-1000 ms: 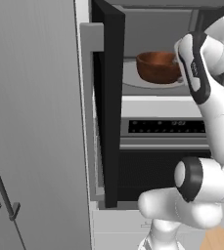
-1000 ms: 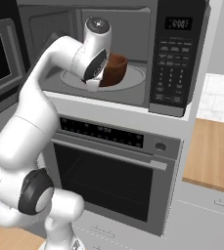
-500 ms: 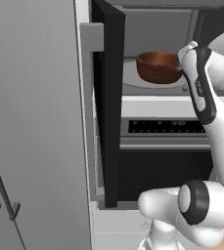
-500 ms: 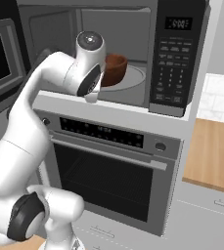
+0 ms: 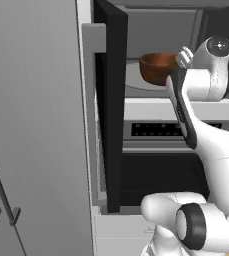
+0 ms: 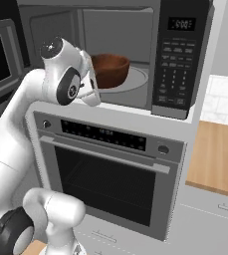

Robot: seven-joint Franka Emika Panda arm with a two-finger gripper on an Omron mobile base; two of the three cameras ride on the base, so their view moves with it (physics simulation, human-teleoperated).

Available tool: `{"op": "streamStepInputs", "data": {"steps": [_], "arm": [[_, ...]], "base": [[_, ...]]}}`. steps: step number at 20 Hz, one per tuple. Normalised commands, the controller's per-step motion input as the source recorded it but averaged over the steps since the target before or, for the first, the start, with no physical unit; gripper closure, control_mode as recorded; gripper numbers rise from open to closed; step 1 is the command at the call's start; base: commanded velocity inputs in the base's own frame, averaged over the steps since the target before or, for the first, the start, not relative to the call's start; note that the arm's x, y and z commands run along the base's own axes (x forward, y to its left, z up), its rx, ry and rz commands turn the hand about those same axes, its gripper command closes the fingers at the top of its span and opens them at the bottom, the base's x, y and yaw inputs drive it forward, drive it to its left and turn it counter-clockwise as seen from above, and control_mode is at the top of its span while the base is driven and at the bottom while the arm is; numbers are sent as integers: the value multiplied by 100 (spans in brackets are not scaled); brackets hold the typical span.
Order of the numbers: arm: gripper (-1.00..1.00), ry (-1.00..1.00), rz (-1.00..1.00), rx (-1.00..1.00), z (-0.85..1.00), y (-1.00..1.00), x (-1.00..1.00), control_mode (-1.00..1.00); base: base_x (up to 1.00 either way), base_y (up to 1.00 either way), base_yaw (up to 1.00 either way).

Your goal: Pick the cucumber from the sink and place it in the bowl. Then pick the bowl and place it in the microwave. Then close the microwave door and press the start button.

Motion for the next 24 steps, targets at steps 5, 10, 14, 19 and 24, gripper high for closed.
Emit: {"op": "streamStepInputs", "data": {"steps": [5,10,14,19,24], "arm": [[-100,0,-15,-42,-5,-15,0,-100],[-100,0,-15,-40,0,-34,-3,-100],[-100,-3,-14,-40,-2,-27,-12,-100],[-100,-18,-15,-34,-14,-13,-49,-100],[-100,-24,-16,-28,-2,-8,-85,-100]], "base": [[0,0,0],[0,0,0],[0,0,0],[0,0,0],[0,0,0]]}}
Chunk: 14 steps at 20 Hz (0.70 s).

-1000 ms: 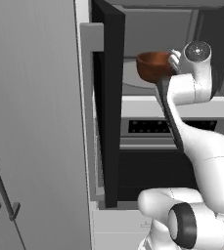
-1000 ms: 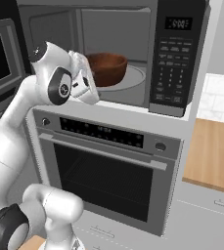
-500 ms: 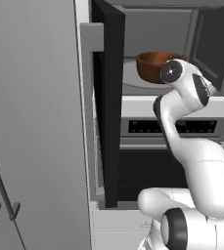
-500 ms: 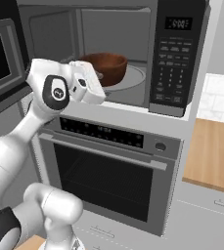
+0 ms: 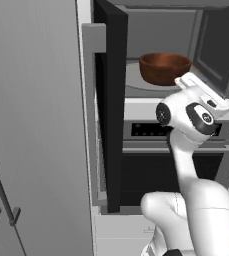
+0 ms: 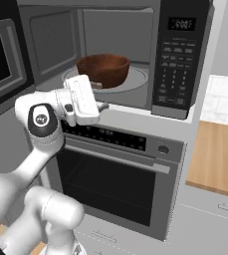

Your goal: Pick the cucumber from the sink and place it in the bowl. Then pick the bowl and place it in the microwave. Then close the microwave door and press the start button.

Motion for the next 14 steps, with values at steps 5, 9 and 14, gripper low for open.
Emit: {"op": "streamStepInputs", "data": {"steps": [5,9,14], "arm": [[-100,-18,-8,-29,-16,4,-46,-100],[-100,-6,-1,-24,-27,4,-11,-100],[-100,-5,-3,-5,-16,26,-55,-100]], "base": [[0,0,0],[0,0,0],[0,0,0]]}}
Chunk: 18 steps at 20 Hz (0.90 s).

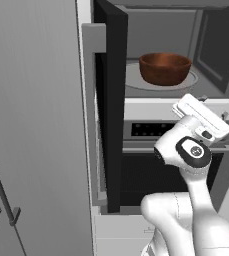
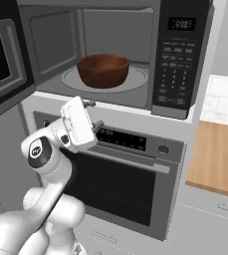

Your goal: Pick the cucumber from the sink and place it in the bowl. Then pick the bowl and place it in the microwave. Then close the microwave door and press the start button.

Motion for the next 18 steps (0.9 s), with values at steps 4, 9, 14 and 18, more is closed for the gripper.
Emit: {"op": "streamStepInputs", "data": {"steps": [4,9,14,18], "arm": [[-100,-2,-15,0,-19,62,-63,-100],[-100,-4,-16,0,-33,54,-55,-100],[-100,-22,-18,-7,-59,3,-7,-100],[-100,-25,-14,-4,-5,41,-66,-100]], "base": [[0,0,0],[0,0,0],[0,0,0],[0,0,0]]}}
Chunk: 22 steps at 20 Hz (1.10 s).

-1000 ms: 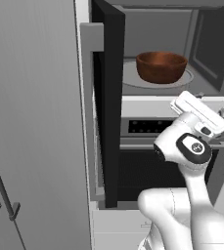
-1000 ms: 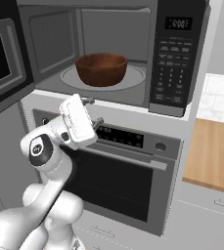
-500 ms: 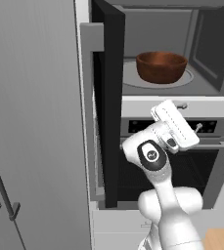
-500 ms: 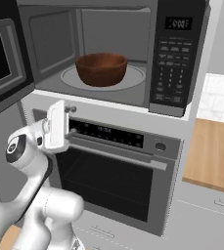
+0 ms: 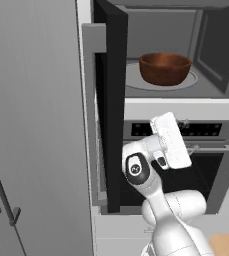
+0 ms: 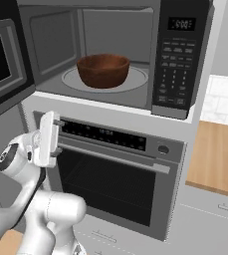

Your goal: Pick the cucumber from the sink and place it in the bowl. Then pick the bowl and place it in the microwave. Then close the microwave door and press the start button.

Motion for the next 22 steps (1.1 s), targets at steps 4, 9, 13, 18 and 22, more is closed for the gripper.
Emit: {"op": "streamStepInputs", "data": {"steps": [4,9,13,18,22], "arm": [[-100,-14,-3,-3,-5,74,-72,-100],[-100,-3,0,-6,-31,69,-35,-100],[-100,0,0,-9,-47,64,-14,-100],[-100,0,3,-7,-42,87,-15,-100],[-100,0,10,-1,-34,98,-4,-100]], "base": [[0,0,0],[0,0,0],[0,0,0],[0,0,0],[0,0,0]]}}
